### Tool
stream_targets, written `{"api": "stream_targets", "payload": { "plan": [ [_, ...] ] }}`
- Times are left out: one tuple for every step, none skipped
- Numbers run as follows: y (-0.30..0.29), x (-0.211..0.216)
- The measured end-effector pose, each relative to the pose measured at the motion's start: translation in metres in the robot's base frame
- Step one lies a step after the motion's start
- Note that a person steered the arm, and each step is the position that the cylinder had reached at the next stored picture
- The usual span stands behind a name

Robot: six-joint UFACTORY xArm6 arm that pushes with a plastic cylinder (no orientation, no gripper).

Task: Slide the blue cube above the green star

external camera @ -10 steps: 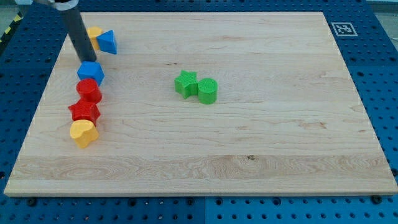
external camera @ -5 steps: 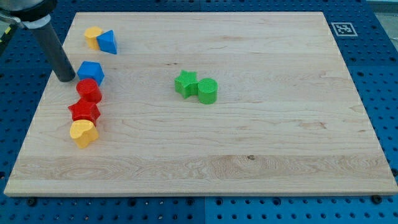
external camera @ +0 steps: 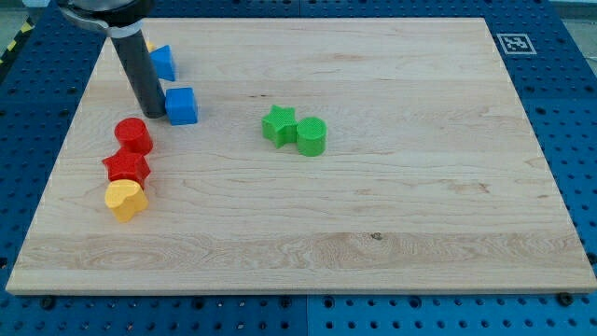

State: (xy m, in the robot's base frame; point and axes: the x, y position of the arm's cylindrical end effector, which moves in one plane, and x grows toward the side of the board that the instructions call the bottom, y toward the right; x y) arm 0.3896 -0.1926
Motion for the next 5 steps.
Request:
{"api": "stream_targets", "payload": {
  "plan": [
    [0.011,0.0],
    [0.044,0.0],
    [0.091,0.0],
    [0.134,-0.001],
    [0.135,-0.001]
  ]
}}
